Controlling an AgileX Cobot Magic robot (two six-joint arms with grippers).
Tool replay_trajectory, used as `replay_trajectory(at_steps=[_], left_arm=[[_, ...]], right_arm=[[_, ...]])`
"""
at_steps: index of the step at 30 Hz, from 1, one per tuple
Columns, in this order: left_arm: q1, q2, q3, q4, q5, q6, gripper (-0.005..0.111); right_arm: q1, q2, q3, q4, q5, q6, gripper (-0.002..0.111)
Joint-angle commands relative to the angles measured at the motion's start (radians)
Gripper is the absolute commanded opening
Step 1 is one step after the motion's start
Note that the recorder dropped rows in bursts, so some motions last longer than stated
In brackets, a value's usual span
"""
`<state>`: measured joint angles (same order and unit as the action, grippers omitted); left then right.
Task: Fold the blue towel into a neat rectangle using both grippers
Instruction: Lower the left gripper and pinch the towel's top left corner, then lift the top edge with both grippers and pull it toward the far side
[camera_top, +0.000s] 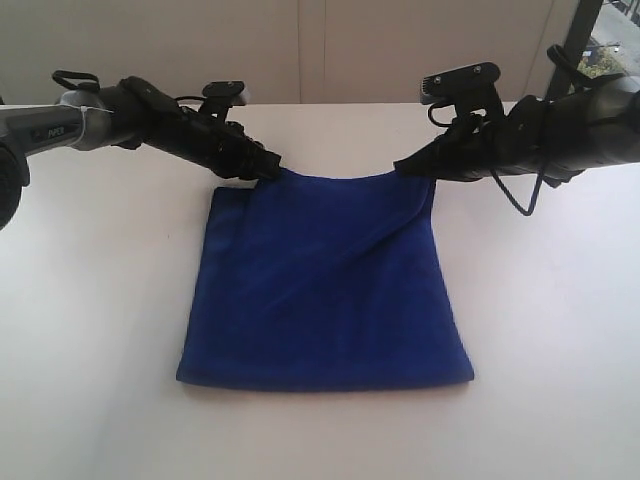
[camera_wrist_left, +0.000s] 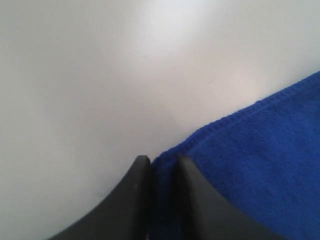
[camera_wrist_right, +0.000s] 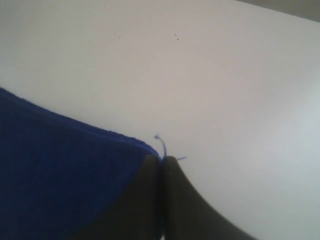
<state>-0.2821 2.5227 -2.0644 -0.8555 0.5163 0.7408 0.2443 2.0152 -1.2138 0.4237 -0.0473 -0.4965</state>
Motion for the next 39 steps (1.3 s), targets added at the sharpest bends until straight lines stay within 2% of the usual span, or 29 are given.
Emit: replay_trajectory(at_steps=[1,2,7,16,21,26,30,39], left_arm=[[-0.009,0.051,0.028,0.112,0.064,-0.005,0.008],[-0.009,0.046,0.028,0.116,0.064,-0.005,0.001],[-0.009,0.014,0.028,0.116,0.066,-0.008,0.0],[-0.009,-0.123,0.028,0.13,0.22,-0.077,0.0],[-0.009,-0.225,0.028,0.312,0.263,-0.228,0.0],[-0.009,-0.279,0.028,0.332,0.308,-0.261,0.0],[-0.009,-0.32,0.028,0.51,0.324,-0.39,0.0],[-0.009,-0.335,0.028,0.612,0.347,-0.462,0.0]], right_arm=[[0.0,0.001,-0.005,-0.003,-0.017,0.003,0.0],[0.0,0.001,-0.005,-0.003,-0.019,0.003,0.0],[0.0,0.001,-0.005,-0.003,-0.021,0.003,0.0],[0.0,-0.002,-0.005,-0.003,-0.022,0.003,0.0],[0.0,-0.026,-0.007,-0.003,-0.022,0.003,0.0],[0.014,-0.032,-0.02,-0.003,0.032,0.003,0.0],[0.027,-0.032,-0.053,-0.003,0.054,0.001,0.0],[0.028,-0.032,-0.103,-0.003,0.101,-0.025,0.0]])
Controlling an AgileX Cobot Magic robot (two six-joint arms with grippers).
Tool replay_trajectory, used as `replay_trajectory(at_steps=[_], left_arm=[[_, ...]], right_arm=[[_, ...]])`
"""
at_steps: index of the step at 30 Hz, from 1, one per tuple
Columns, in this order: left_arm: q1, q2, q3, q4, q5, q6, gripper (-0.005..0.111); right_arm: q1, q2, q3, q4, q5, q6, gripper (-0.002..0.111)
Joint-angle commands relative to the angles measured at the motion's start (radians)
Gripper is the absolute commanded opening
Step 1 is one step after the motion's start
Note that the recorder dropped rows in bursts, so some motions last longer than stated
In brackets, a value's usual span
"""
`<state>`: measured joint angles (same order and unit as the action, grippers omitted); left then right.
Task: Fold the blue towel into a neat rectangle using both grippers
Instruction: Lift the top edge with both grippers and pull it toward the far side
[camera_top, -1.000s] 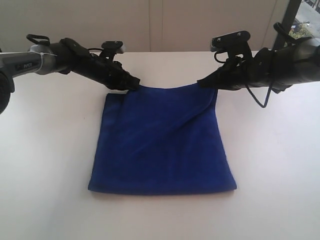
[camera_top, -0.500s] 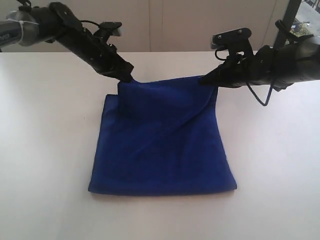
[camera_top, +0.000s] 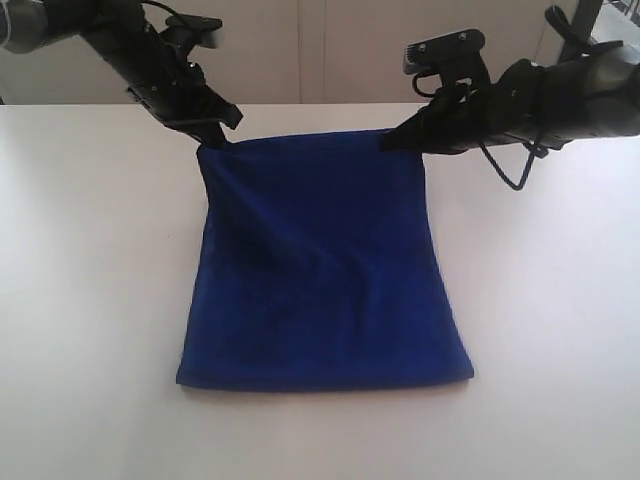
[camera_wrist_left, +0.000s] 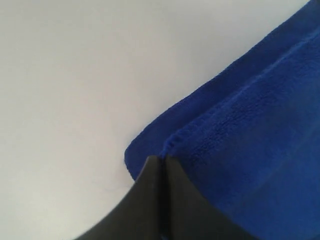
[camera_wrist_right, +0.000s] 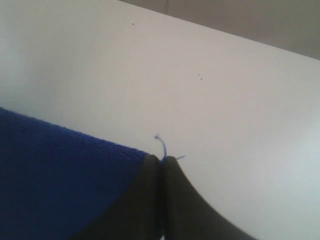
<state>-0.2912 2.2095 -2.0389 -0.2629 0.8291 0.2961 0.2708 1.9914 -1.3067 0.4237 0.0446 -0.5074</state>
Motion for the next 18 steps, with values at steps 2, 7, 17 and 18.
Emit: replay_trajectory(at_steps=[2,7,17,18], left_arm=[[0.0,-0.029,0.002,0.046,0.04,-0.039,0.0],[0.0,-0.094,0.002,0.144,0.074,-0.104,0.0],[0.0,-0.044,0.002,0.127,0.02,-0.109,0.0],[0.0,-0.037,0.002,0.127,0.011,-0.107,0.0]], right_arm=[[0.008,-0.009,-0.014,-0.003,0.012,-0.025,0.0],[0.032,-0.009,-0.027,-0.003,0.015,-0.036,0.0],[0.032,-0.009,-0.029,-0.003,-0.016,-0.041,0.0],[0.03,-0.009,-0.029,-0.003,-0.023,-0.049,0.0]])
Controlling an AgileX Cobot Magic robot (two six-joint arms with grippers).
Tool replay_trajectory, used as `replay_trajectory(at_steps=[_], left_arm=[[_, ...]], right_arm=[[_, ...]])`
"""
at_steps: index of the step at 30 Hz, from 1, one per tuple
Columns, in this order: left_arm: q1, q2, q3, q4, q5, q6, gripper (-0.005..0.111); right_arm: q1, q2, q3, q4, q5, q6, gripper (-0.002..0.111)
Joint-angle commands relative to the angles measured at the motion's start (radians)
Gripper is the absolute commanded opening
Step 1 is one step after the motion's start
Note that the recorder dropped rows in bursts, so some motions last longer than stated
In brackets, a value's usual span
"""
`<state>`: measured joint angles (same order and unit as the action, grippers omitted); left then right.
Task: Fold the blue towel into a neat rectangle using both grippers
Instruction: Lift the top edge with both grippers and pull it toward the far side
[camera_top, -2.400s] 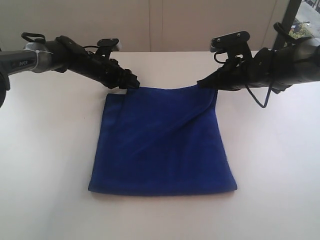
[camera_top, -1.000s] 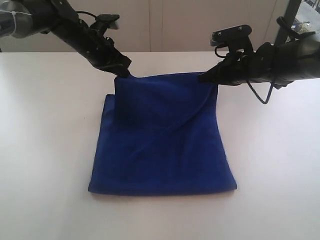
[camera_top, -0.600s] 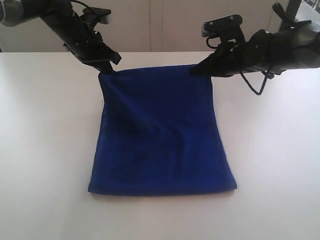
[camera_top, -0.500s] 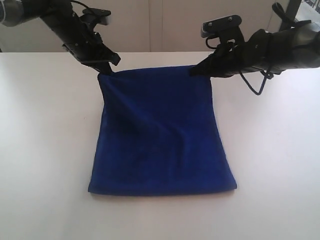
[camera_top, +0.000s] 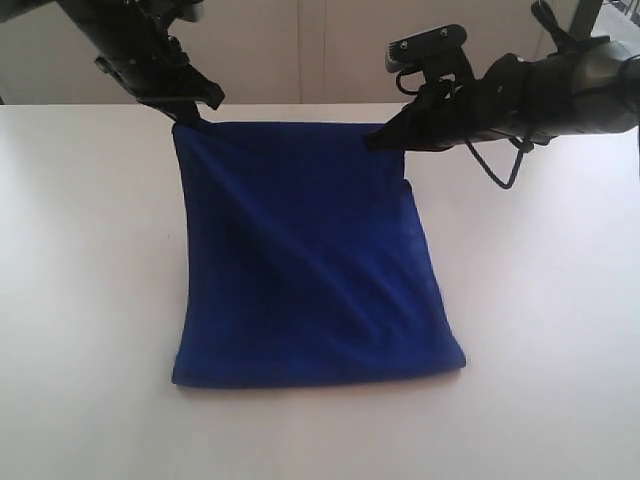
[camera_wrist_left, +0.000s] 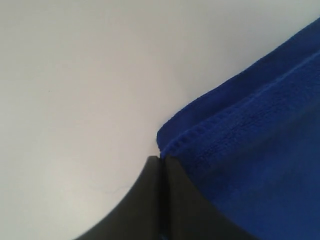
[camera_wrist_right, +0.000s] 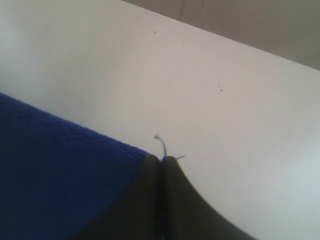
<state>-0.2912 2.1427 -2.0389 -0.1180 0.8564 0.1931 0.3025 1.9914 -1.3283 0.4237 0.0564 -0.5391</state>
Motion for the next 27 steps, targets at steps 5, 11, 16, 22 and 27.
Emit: replay_trajectory(at_steps=[5,11,16,22,27], left_arm=[[0.0,0.056,0.002,-0.025,-0.062,-0.003,0.0],[0.0,0.089,0.002,-0.036,-0.083,-0.003,0.0],[0.0,0.099,0.002,-0.098,-0.109,0.025,0.0],[0.0,0.102,0.002,-0.113,-0.148,0.027,0.0],[0.0,0.104,0.002,-0.113,-0.157,0.027,0.0]], right_arm=[[-0.006,-0.009,-0.007,-0.003,-0.036,-0.033,0.0],[-0.013,-0.009,-0.007,-0.003,-0.036,-0.069,0.0],[-0.043,-0.009,-0.007,-0.01,-0.028,-0.075,0.0],[-0.061,-0.009,-0.009,-0.014,-0.011,-0.093,0.0],[-0.061,0.005,-0.009,-0.017,-0.018,-0.109,0.0]])
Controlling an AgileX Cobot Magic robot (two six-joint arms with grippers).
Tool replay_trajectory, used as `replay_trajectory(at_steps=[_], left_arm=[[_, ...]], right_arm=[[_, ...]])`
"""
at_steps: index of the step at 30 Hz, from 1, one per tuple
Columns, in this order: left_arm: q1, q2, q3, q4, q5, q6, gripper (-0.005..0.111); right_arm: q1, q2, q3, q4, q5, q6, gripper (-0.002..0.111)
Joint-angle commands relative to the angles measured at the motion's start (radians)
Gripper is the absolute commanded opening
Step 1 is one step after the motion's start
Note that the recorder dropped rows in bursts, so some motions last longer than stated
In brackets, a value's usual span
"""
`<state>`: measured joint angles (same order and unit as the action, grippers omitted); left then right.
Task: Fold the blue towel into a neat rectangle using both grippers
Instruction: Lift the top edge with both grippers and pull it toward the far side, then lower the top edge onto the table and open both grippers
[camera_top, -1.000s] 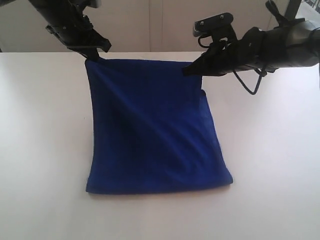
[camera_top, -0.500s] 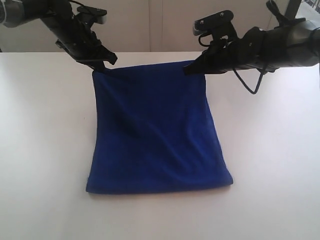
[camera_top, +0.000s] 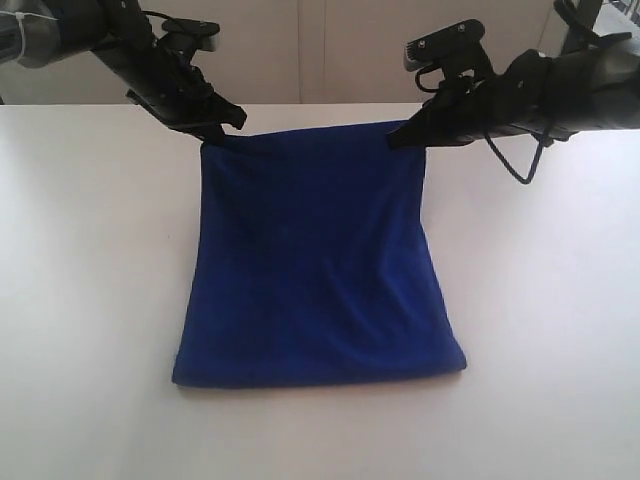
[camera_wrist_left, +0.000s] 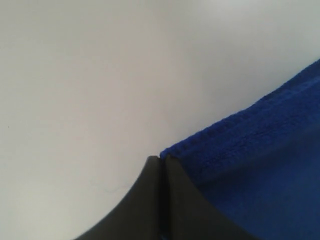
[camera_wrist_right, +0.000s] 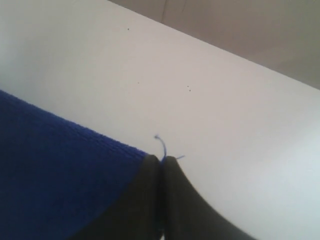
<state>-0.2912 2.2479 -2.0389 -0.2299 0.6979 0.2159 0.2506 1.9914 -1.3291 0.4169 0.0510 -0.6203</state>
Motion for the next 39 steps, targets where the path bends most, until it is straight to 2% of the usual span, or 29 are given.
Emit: replay_trajectory(at_steps=[1,14,36,39], left_arm=[[0.0,-0.001,0.002,-0.001,0.001,0.004,0.0],[0.0,0.01,0.002,0.003,-0.025,0.008,0.0],[0.0,0.102,0.002,-0.012,-0.093,-0.006,0.0],[0.0,0.102,0.002,-0.012,-0.101,-0.006,0.005]], right_arm=[[-0.009,0.005,-0.008,-0.01,-0.012,-0.039,0.0],[-0.009,0.041,-0.045,-0.01,0.024,-0.083,0.0],[-0.009,0.167,-0.045,-0.01,-0.107,-0.093,0.0],[-0.009,0.168,-0.045,-0.01,-0.106,-0.093,0.003]])
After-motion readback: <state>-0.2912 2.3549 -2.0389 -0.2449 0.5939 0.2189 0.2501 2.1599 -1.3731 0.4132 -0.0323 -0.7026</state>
